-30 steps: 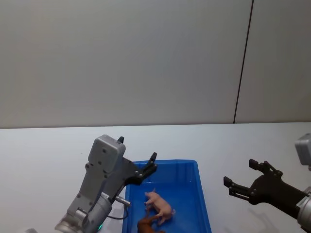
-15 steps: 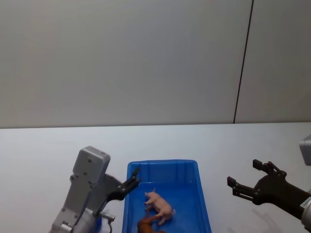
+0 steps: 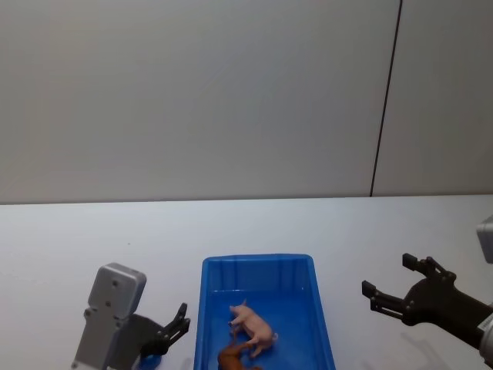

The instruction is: Pick up the two dolls from the table and place them into the box.

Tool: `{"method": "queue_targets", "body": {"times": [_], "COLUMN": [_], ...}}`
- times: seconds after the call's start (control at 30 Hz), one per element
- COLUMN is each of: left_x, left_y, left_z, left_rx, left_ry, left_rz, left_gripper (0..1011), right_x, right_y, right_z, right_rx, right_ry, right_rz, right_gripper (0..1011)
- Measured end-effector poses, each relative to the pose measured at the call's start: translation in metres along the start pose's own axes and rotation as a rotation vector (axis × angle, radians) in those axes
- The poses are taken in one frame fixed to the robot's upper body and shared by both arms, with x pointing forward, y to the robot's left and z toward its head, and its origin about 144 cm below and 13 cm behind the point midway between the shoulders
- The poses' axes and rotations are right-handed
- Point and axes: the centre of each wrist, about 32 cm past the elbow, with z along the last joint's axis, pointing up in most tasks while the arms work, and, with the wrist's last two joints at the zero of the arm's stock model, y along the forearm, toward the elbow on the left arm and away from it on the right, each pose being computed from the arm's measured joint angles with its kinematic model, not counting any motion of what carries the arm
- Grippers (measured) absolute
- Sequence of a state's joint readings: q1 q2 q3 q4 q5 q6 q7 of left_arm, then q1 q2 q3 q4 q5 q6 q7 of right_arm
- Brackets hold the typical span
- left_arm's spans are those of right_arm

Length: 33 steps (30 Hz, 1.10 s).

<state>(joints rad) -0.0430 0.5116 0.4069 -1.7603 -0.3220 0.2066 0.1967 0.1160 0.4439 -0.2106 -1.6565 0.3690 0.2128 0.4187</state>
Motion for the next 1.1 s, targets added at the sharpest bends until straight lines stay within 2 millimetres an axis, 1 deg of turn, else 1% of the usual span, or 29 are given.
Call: {"method": "queue_targets", "body": {"times": [0.23,0.37,0.5,0.77,1.1], "left_x": [0.002,0.003,0.004,0.004,0.007], "left_y": [0.007,0.008,0.010,0.008,0.001], "left_z": [-0.010,-0.014,-0.022,-0.034,-0.047], "left_rx": [0.053,0.071,0.101,0.135,0.149], "left_ry": [0.016,0.022,0.034,0.053,0.076], "left_rz": [0.017,0.019,0.022,0.020,0.013], "left_gripper": [1001,1001,1001,1001,1001], "right_x": [0.000,0.000,0.000,0.000,0.000], "right_y": [0.000,0.000,-0.001,-0.001,-0.001], "right_z": [0.000,0.000,0.000,0.000,0.000], "right_rx": [0.000,0.000,-0.001,-0.001,-0.001], "right_ry": [0.000,0.000,0.000,0.000,0.000], "right_rz": [-0.001,-0.001,-0.001,-0.001,-0.001], "right_gripper": [1001,1001,1001,1001,1001]}}
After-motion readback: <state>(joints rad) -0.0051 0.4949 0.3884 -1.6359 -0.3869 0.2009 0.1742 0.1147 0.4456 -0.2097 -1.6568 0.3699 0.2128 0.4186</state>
